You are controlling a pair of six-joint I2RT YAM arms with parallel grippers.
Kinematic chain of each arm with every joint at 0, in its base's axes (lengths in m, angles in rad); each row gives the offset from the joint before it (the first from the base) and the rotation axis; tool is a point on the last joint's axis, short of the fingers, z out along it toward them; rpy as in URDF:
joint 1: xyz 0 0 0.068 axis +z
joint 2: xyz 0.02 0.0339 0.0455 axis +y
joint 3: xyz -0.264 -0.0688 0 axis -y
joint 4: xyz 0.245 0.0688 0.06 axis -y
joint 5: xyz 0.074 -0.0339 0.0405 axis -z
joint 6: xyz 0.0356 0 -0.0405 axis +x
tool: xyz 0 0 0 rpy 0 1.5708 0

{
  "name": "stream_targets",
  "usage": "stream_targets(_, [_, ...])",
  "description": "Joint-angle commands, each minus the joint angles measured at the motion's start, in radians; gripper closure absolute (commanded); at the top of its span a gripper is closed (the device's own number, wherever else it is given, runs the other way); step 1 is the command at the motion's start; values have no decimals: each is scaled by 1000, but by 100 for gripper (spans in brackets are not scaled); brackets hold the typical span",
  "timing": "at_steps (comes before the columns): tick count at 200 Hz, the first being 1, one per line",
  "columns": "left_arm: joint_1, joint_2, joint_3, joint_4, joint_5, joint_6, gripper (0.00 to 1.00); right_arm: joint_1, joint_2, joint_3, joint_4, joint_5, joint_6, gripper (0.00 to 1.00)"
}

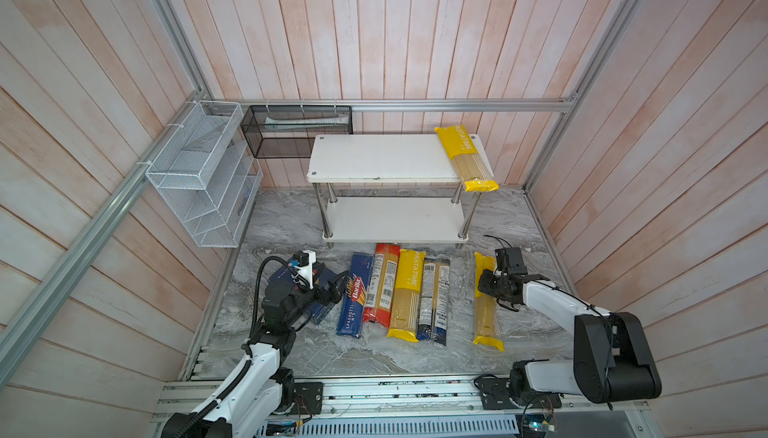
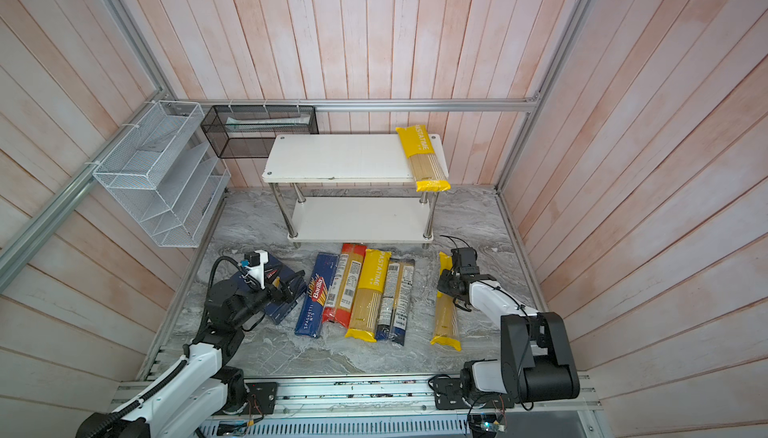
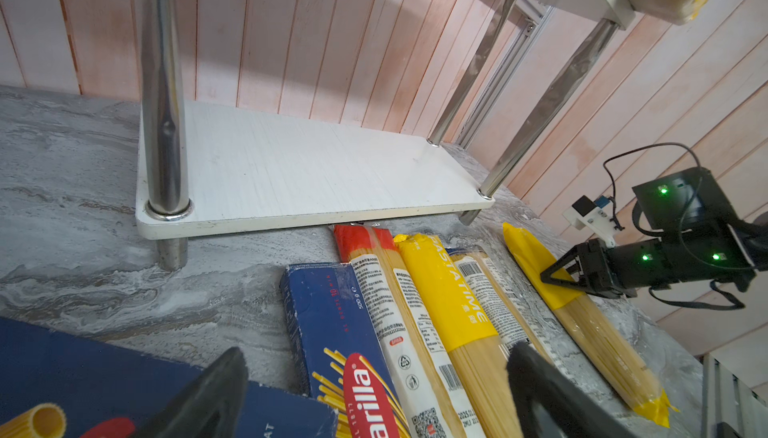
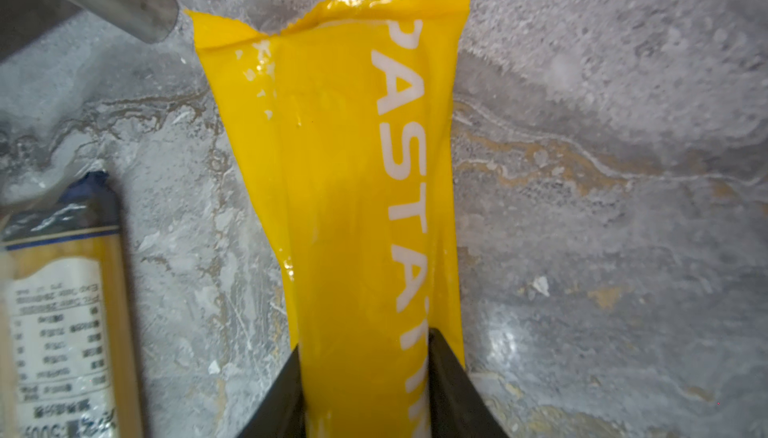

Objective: Place and organize the pasta boxes and bags onto the shelf

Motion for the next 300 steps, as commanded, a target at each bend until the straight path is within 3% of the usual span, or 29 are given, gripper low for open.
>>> stream_targets(1, [-4,-8,-13,3,1,11,0,2,-25,-26,-51,-37,21,78])
stream_targets(103, [-5,-9,-14,5,2,10,0,-62,-192,-3,-37,-122,27,95])
stream_targets(185, [-6,-16,-13,0,2,9,0,-69,-449,60,-65,-152,71,99])
stream_targets(244, [-7,-20,-13,-2,-1,9,0,-71,-517,149,-135,-168,64,100])
stream_targets(253, [-7,-20,-14,-3,1,9,0,-71,-509,155,-150,-169,53,93])
stream_targets(275, [-6,-21,-12,-4,1,10,0,-71,-461,163,-245,-146,38,52])
stream_targets(300, [-9,-21,-13,0,4,8,0,-71,-400,124,-302,-132,10,36])
